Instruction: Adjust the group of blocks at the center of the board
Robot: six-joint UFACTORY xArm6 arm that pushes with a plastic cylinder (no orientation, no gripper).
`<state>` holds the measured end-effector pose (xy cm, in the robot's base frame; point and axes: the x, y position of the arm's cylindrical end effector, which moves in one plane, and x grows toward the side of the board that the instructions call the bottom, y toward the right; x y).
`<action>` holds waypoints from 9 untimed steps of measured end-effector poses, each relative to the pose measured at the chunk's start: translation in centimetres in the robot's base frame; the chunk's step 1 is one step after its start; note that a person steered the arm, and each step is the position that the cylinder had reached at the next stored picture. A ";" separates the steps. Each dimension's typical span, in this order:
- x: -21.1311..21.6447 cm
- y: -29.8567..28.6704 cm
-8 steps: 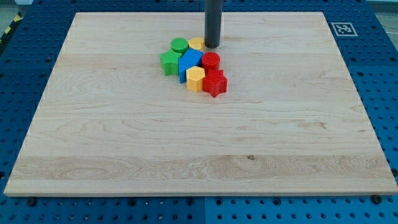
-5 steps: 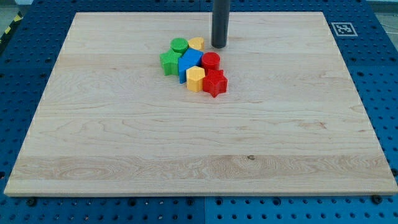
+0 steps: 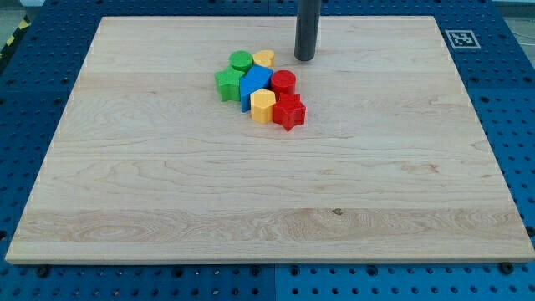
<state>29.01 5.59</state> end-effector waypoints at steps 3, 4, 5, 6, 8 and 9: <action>-1.8 -0.1; -1.8 -0.1; -1.8 -0.2; -1.8 -0.6; -1.8 -3.1; -1.8 -5.0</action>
<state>27.24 0.54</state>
